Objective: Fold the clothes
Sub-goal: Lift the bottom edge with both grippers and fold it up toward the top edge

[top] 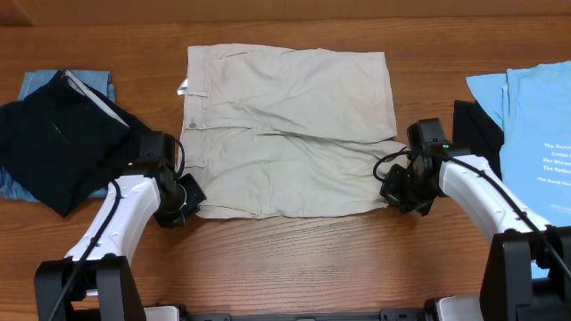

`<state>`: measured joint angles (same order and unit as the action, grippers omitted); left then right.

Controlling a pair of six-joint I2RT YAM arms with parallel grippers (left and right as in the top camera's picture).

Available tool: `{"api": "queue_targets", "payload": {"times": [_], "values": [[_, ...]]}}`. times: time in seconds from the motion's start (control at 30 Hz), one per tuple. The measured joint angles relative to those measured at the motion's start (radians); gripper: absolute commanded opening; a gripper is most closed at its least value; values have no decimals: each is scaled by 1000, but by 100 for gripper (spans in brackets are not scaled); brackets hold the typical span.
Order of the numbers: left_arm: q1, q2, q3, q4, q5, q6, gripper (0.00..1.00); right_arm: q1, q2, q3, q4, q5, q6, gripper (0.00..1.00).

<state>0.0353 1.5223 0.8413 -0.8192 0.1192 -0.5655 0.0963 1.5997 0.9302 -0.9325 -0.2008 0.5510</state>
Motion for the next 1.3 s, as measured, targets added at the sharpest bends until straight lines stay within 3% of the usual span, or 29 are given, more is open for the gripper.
{"api": "queue_targets", "payload": {"times": [0.27,0.5,0.63,0.77,0.93,1.1,1.3], "values": [[0,-16,51,-184,-3,50,4,0,-140,53,-94,58,-40,4],[0,-256,51,-354,-3,53,4,0,-277,87,-229,86,-50,4],[0,-386,55,-427,24,54,4,0,-282,233,-304,90,-73,4],[0,-405,142,-436,55,53,4,0,-282,380,-315,105,-94,4],[0,-353,354,-407,49,54,4,0,-189,454,-265,115,-104,4],[-1,-156,528,-297,19,58,4,0,-40,572,-199,122,-107,4],[-1,56,713,-250,-13,72,4,0,-7,599,-7,122,-107,4]]}}
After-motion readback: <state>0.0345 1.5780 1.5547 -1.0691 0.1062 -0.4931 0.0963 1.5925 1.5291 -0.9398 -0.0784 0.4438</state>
